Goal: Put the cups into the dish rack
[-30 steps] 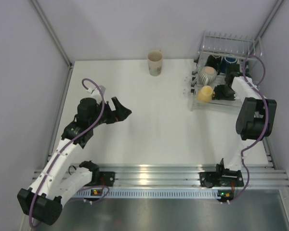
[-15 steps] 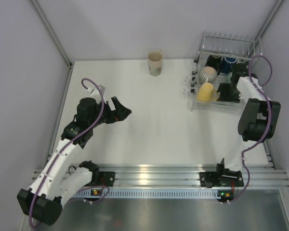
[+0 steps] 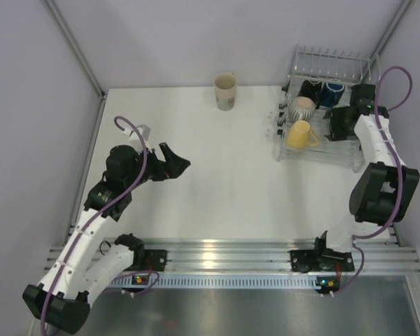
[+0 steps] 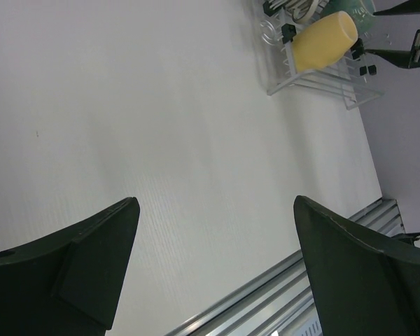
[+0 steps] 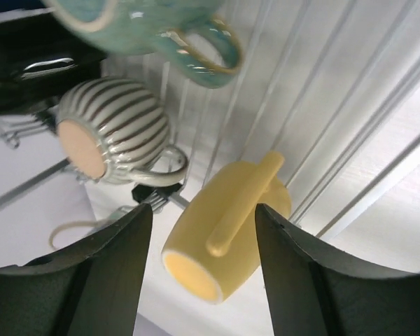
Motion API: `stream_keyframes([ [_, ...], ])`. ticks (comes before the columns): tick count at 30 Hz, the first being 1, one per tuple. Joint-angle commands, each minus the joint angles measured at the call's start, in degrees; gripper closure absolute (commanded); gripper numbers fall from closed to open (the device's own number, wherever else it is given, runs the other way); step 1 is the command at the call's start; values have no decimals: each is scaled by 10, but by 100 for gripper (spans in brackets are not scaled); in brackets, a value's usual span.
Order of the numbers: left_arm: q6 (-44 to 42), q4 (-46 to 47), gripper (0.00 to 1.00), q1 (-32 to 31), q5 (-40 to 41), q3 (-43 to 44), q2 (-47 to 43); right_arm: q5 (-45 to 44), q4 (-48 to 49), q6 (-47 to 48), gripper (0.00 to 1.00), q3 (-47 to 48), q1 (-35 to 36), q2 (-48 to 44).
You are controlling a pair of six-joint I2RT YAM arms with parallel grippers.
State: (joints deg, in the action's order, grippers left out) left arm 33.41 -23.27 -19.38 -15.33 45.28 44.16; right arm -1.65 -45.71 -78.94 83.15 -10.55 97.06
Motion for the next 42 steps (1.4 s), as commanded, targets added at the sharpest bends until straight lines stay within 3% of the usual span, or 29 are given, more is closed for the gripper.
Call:
stream_keyframes([
  [1,-26,9,3,0,-15,28,-15,-2,116,160,39,-21,-11,-86],
  [4,-33,9,4,1,-22,40,-16,11,155,261,38,-56,-11,-139],
  [8,-56,9,4,0,-32,69,13,169,279,371,36,-120,-6,-198],
  [10,-72,9,5,0,-43,96,33,209,273,431,35,-128,20,-219],
  [15,-107,9,6,0,-33,168,118,158,213,542,30,-135,186,-250],
  [21,-135,16,8,0,12,276,238,151,268,542,29,-250,300,-379],
  [26,-93,37,10,0,46,376,394,169,300,523,18,-352,345,-502],
  [33,-20,58,11,0,103,560,604,189,265,480,16,-433,350,-686],
  [42,21,63,12,0,113,784,840,185,229,490,14,-452,350,-745],
])
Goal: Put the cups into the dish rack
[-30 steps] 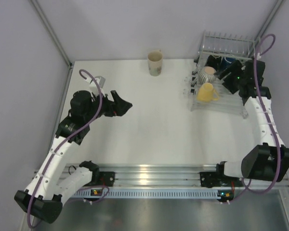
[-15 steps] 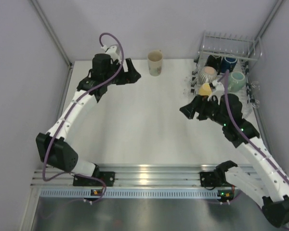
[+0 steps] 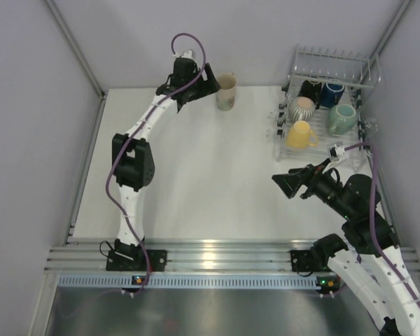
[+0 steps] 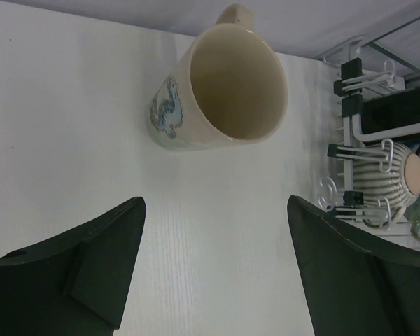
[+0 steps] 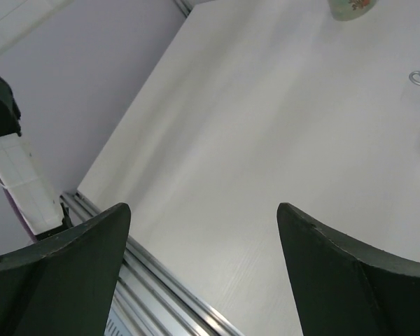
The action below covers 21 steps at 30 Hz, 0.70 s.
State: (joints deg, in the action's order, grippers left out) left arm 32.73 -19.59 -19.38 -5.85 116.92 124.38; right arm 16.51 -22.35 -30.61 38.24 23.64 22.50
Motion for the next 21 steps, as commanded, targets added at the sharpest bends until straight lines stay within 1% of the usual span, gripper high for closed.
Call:
stream_keyframes([
  [1,34,30,12,1,18,80,50,5,-8,10,14,0,8,3],
  [3,53,39,12,2,17,107,74,13,-14,20,14,4,7,12],
  [7,77,94,13,5,28,106,109,18,-29,30,13,4,8,11],
  [14,114,176,13,10,26,94,137,-3,-44,40,13,2,7,-11],
  [16,124,191,14,10,21,95,144,-6,-47,42,12,0,8,-11],
  [21,145,191,16,10,25,95,162,0,-49,44,12,2,8,0],
])
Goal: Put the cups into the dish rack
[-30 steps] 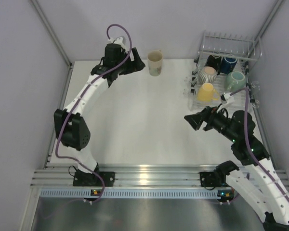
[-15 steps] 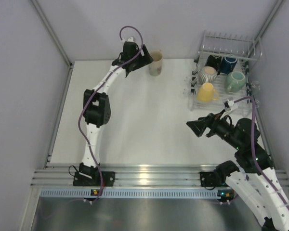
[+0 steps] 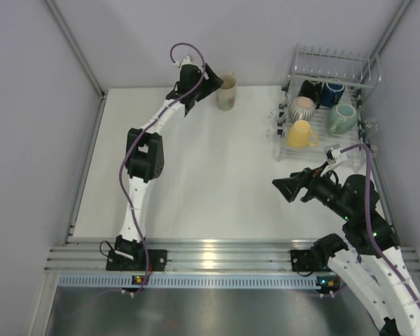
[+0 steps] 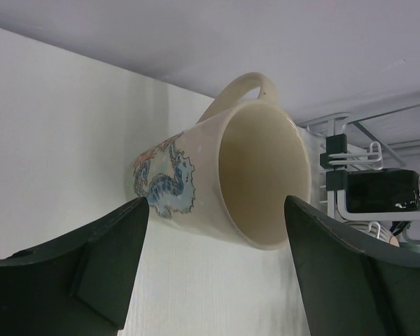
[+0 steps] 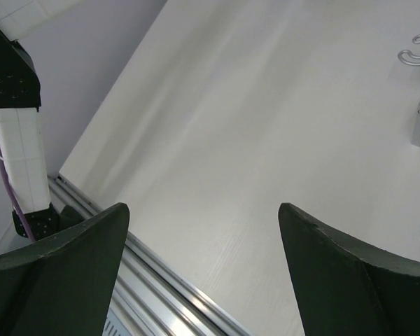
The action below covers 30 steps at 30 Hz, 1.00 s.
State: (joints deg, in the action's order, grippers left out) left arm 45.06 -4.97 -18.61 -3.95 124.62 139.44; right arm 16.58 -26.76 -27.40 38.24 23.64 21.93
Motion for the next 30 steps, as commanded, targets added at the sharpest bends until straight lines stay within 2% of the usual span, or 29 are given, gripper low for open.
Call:
stream_keyframes([
  [1,23,44,17,2,3,18,16,-1,-7,13,12,2,8,7],
  [7,14,34,21,2,0,15,30,-13,-17,18,12,3,7,20],
  [10,-6,28,29,2,-2,8,27,-14,-23,22,12,8,8,21],
  [18,-43,17,63,4,-18,-45,-8,-23,-27,19,11,13,8,24],
  [21,-52,17,64,4,-21,-59,-19,-20,-31,16,11,13,7,23],
  [28,-80,9,87,6,-54,-64,-36,-24,-52,14,11,17,7,12],
  [29,-82,8,95,6,-64,-65,-39,-27,-55,13,11,18,8,11],
  [30,-87,6,100,5,-69,-66,-43,-27,-56,12,11,18,8,7],
])
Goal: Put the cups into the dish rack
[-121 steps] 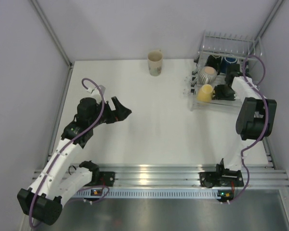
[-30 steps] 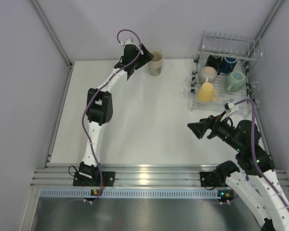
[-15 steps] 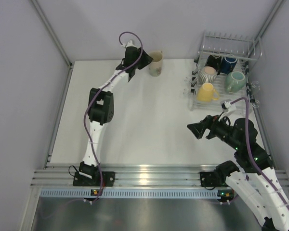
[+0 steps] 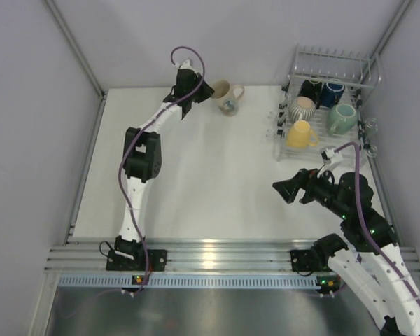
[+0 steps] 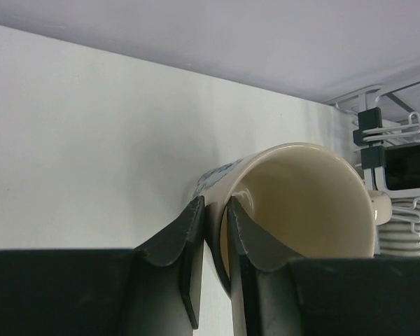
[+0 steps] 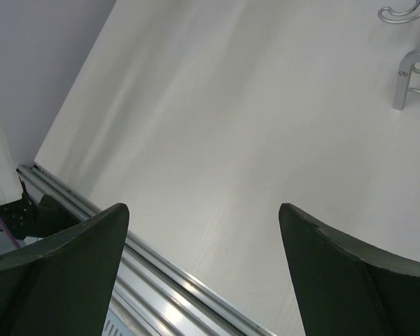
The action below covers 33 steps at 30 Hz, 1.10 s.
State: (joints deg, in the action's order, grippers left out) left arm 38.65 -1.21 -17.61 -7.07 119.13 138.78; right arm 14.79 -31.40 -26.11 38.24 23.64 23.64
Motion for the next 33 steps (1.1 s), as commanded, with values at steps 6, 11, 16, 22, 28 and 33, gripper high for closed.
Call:
stream_keyframes([
  [6,-77,-37,100,-5,-61,-77,-106,-11,-6,-19,11,2,7,-16],
  [11,-160,7,100,-5,-76,-263,-223,-11,-1,-99,13,-12,7,10],
  [16,-231,158,100,-7,-95,-498,-375,-10,2,-139,14,-9,8,43],
  [22,-257,214,100,-6,-96,-637,-475,-10,5,-141,14,4,8,71],
  [28,-256,257,100,-6,-130,-726,-561,15,26,-166,15,-6,9,92],
  [33,-235,369,100,-9,-176,-853,-672,99,93,-218,19,-1,9,169],
])
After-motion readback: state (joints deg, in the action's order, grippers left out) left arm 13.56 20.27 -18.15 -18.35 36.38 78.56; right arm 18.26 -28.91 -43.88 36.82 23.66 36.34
